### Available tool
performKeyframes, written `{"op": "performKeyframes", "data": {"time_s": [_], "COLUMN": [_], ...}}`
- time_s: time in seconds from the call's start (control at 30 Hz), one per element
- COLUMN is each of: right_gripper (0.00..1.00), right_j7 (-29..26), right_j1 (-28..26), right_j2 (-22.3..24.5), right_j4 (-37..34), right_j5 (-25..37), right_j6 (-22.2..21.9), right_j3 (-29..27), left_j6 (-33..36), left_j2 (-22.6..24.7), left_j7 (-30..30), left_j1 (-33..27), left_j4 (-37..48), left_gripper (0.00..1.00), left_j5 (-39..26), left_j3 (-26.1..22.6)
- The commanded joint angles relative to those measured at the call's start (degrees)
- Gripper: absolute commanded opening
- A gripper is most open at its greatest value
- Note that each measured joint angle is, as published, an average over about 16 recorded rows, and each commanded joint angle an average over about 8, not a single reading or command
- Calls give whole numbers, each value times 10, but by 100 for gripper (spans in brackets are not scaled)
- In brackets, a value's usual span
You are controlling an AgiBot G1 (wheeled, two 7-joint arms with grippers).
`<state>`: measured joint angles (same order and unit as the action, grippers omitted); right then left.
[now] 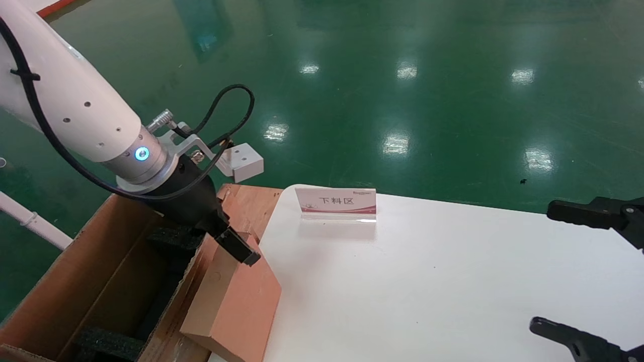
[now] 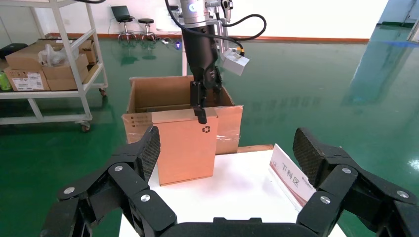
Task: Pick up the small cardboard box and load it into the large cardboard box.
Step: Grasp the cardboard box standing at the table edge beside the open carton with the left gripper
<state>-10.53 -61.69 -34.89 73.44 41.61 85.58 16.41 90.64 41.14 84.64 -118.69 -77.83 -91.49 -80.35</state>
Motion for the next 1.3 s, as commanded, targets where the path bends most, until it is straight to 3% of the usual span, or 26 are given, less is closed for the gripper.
{"op": "performKeyframes", "data": {"time_s": [0.03, 0.27, 0.53, 0.97, 1.3], "right_gripper": [100, 100, 100, 100, 100], "right_j7": [0, 0, 0, 1, 1], "right_j1": [0, 0, 0, 0, 0], "right_j2": [0, 0, 0, 0, 1], "right_j4": [0, 0, 0, 0, 0], "right_j5": [0, 0, 0, -1, -1], "right_j6": [0, 0, 0, -1, -1], "right_j3": [0, 0, 1, 1, 1], "left_j6": [-1, -6, -14, -21, -31], "left_j2": [2, 5, 14, 26, 12], "left_j7": [12, 36, 45, 59, 65], "left_j1": [-18, -60, -86, -111, -127], "left_j4": [0, -1, -1, -1, 0], "left_gripper": [100, 100, 100, 100, 100], "left_j5": [9, 48, 81, 110, 146], "left_j3": [-30, -109, -166, -222, -237]}}
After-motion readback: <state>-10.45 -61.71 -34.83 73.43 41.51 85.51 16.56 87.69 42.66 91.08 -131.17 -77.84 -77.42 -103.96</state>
